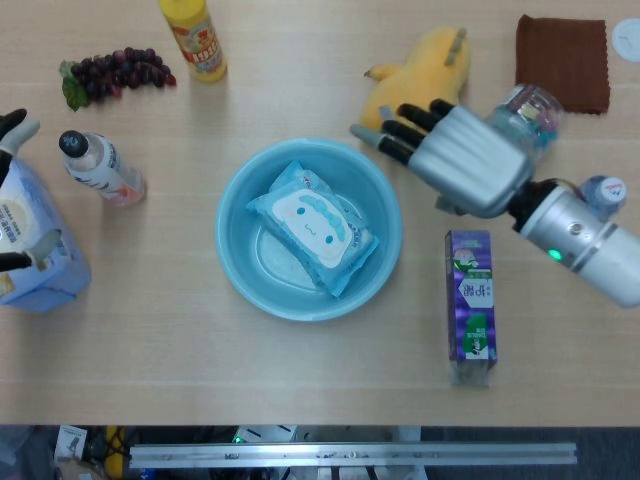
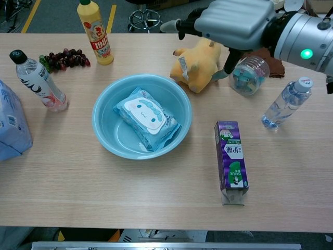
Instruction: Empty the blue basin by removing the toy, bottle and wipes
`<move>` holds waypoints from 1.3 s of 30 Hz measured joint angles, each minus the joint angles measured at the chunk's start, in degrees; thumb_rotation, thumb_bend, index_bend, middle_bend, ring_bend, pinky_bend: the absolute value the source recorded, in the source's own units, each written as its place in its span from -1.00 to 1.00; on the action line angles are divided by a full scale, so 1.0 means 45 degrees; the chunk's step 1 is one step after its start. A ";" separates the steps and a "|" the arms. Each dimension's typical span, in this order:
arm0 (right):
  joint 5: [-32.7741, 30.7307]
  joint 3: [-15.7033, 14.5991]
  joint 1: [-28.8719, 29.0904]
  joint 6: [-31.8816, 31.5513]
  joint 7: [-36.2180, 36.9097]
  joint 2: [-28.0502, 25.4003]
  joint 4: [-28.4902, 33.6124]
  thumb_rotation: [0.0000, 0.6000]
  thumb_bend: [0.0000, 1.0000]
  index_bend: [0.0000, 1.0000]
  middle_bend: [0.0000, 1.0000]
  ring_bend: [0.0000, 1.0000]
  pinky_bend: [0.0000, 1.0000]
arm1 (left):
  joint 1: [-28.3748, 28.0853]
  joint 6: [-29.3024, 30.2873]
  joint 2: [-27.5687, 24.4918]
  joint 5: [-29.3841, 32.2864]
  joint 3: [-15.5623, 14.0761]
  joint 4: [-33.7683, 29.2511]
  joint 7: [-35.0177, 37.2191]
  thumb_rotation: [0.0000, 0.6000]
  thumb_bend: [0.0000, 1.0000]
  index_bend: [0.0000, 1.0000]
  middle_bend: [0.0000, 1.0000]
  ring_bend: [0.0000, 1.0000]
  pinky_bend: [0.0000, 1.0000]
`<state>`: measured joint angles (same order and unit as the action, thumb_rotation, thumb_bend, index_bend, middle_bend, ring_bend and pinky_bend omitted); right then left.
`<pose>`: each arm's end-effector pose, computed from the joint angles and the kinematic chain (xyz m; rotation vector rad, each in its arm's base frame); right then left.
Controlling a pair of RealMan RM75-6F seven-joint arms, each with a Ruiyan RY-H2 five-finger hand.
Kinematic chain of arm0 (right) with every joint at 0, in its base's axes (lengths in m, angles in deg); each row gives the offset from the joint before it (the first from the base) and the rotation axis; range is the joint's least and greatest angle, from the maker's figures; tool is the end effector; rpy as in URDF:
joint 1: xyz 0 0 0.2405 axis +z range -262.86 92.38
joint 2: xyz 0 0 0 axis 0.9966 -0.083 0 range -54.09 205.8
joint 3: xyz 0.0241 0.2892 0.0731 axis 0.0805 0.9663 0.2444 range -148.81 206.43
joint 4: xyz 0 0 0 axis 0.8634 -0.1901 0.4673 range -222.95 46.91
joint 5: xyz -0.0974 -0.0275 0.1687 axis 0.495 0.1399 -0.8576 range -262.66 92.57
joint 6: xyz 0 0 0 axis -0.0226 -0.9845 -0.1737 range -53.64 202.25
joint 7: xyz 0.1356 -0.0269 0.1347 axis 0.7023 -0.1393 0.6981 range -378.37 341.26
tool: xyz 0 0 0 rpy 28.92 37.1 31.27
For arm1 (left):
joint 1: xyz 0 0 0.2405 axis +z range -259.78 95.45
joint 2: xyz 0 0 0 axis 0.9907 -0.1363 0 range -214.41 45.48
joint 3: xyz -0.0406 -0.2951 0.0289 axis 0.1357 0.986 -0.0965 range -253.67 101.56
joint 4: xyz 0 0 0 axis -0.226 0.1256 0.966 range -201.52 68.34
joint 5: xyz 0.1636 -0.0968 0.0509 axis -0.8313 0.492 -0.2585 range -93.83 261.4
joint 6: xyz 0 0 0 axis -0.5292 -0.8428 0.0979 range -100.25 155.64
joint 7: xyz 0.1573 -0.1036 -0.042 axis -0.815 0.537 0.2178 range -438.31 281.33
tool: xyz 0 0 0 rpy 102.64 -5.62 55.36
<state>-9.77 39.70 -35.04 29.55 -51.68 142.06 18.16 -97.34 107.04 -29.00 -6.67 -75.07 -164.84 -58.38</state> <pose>-0.0705 -0.3837 0.0632 2.2638 -0.3073 0.8399 -0.2836 0.2775 0.2039 -1.5266 -1.1107 -1.1887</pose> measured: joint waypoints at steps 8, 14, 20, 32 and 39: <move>-0.1591 -0.0103 0.1593 0.0615 -0.2519 0.2543 -0.1524 1.00 -1.00 -0.93 -0.47 -0.62 -0.25 | 0.0501 0.0472 -0.0716 -0.0812 -0.0547 -0.0673 -0.0139 1.00 -0.54 -0.92 -0.93 -1.00 -0.75; -0.2242 -0.0287 0.2689 0.0610 -0.4019 0.4179 -0.2949 1.00 -1.00 -0.93 -0.49 -0.62 -0.25 | 0.0668 0.0596 -0.0998 -0.1107 -0.0739 -0.0872 -0.0046 1.00 -0.54 -0.92 -0.93 -1.00 -0.75; -0.2187 -0.0653 0.3355 0.0482 -0.4730 0.5377 -0.4291 1.00 -1.00 -0.93 -0.58 -0.70 -0.31 | 0.0746 0.0559 -0.1210 -0.1342 -0.0934 -0.1007 0.0133 1.00 -0.54 -0.92 -0.93 -1.00 -0.75; -0.1100 -0.1595 0.3989 0.0625 -0.5123 0.6756 -0.6339 1.00 -1.00 -0.93 -0.70 -0.81 -0.41 | 0.0733 0.0373 -0.1573 -0.1641 -0.1149 -0.1225 0.0673 1.00 -0.54 -0.92 -0.93 -1.00 -0.75; -0.0203 -0.2159 0.4087 0.0702 -0.5265 0.7123 -0.6856 1.00 -1.00 -0.93 -0.79 -0.93 -0.54 | 0.0748 0.0338 -0.1738 -0.1803 -0.1281 -0.1280 0.1061 1.00 -0.54 -0.92 -0.93 -1.00 -0.75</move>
<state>-10.68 29.99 -16.64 32.71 -75.37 174.11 -12.69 -93.97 108.56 -36.82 -14.78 -80.84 -170.60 -53.60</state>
